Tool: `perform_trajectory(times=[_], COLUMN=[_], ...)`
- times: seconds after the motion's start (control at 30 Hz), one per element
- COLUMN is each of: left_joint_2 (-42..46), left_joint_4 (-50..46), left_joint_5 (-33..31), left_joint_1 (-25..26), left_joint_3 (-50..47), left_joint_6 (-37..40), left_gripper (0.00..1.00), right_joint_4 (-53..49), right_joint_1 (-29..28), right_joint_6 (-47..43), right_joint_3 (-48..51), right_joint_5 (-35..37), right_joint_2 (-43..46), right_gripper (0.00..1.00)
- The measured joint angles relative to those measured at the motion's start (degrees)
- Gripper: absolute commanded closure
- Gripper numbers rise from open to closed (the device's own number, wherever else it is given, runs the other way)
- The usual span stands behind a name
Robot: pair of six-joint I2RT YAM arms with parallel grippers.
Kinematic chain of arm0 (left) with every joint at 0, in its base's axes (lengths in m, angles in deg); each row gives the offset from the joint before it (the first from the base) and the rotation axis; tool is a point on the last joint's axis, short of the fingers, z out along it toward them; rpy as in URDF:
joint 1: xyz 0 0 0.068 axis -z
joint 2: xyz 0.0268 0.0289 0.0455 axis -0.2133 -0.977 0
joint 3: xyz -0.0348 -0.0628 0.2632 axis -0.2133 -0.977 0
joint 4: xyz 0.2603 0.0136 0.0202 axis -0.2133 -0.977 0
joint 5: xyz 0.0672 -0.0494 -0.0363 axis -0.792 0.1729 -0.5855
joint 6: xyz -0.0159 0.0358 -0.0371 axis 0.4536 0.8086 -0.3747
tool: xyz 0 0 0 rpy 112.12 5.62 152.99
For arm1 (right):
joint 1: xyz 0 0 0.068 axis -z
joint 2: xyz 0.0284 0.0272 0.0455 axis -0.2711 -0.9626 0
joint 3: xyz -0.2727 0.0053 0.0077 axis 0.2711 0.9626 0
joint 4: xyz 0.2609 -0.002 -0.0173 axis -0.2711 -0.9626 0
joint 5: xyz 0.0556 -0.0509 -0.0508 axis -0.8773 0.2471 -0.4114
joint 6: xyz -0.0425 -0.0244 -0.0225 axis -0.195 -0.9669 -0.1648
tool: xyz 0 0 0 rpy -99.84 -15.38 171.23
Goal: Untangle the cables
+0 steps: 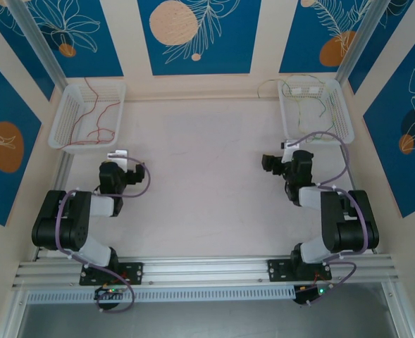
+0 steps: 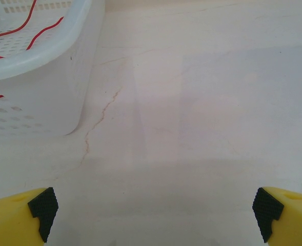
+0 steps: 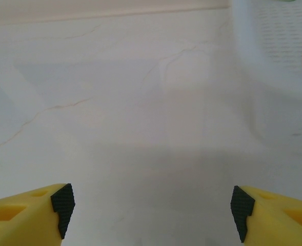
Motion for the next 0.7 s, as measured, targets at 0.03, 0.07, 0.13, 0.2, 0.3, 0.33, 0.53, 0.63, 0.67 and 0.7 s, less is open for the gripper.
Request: perform_trajectory(times=[0.03, 0.07, 0.13, 0.2, 0.3, 0.33, 0.53, 0.63, 0.67, 0.7], left_joint_2=[0.0, 0.0, 0.0, 0.0, 0.0, 0.0, 0.0, 0.0, 0.0, 0.0], left_joint_4=[-0.2, -0.2, -0.2, -0.2, -0.4, -0.6, -1.1, -1.1, -1.1, -1.1], left_joint_5=[0.2, 0.4, 0.8, 0.9, 1.1, 1.2, 1.2, 1.2, 1.2, 1.2], left_joint_1=[0.0, 0.0, 0.0, 0.0, 0.0, 0.0, 0.0, 0.0, 0.0, 0.0], left_joint_3=[0.1, 0.1, 0.2, 0.2, 0.3, 0.4, 0.7, 0.7, 0.7, 0.7], left_joint_6=[0.2, 0.5, 0.8, 1.0, 1.1, 1.1, 1.2, 1.2, 1.2, 1.2], left_gripper=[0.00, 0.00, 0.00, 0.00, 0.00, 0.00, 0.00, 0.00, 0.00, 0.00], right_joint_4=[1.5, 3.1, 5.0, 5.9, 6.1, 6.2, 6.3, 6.3, 6.3, 6.3], right_joint_1=[-0.3, -0.3, -0.3, -0.3, 1.0, 1.5, 1.9, 1.9, 1.9, 1.9], right_joint_6=[0.0, -0.1, -0.7, -0.7, -0.2, -0.2, 0.0, 0.0, 0.0, 0.0], right_joint_3=[1.0, 1.8, 2.9, 3.4, 3.1, 3.1, 3.1, 3.1, 3.1, 3.1], right_joint_5=[0.0, 0.0, 0.1, 0.2, -1.0, -1.1, -1.1, -1.1, -1.1, -1.1], right_joint_2=[-0.3, -0.9, -1.9, -2.4, -2.5, -2.5, -2.5, -2.5, -2.5, -2.5], right_gripper=[0.01, 0.00, 0.01, 0.00, 0.01, 0.01, 0.01, 0.01, 0.01, 0.00])
